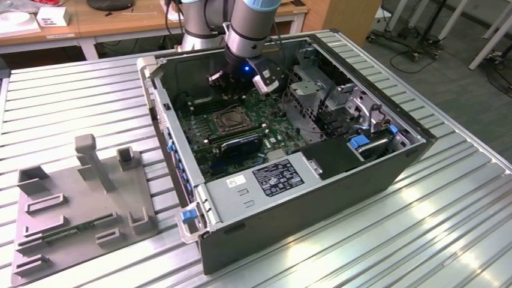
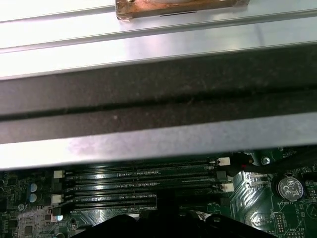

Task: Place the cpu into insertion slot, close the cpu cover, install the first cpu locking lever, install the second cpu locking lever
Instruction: 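Install the first cpu locking lever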

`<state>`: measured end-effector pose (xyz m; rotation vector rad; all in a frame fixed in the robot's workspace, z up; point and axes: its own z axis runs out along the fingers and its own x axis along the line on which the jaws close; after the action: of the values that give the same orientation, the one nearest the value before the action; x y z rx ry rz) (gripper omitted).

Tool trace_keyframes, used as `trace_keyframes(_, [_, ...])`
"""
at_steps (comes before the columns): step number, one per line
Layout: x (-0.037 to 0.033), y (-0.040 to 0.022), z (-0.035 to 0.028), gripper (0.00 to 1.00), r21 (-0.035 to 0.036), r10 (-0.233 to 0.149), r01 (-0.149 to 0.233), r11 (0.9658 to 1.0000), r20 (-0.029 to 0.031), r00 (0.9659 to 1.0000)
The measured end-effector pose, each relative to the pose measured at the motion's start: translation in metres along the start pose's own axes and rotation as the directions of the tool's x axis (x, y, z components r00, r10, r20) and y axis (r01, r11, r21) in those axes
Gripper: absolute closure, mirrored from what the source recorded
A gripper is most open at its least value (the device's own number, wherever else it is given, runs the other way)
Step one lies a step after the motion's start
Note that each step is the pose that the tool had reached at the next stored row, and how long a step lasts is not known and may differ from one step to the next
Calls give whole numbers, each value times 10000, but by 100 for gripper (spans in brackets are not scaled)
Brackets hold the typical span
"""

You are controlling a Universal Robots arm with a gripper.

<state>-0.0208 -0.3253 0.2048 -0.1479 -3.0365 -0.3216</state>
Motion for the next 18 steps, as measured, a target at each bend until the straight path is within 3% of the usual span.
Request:
trace_keyframes(8, [2,2,-14,89,5,0,0,10000,-2,10000])
trace_keyframes(18, [15,33,-160,89,0,0,0,10000,0,10000])
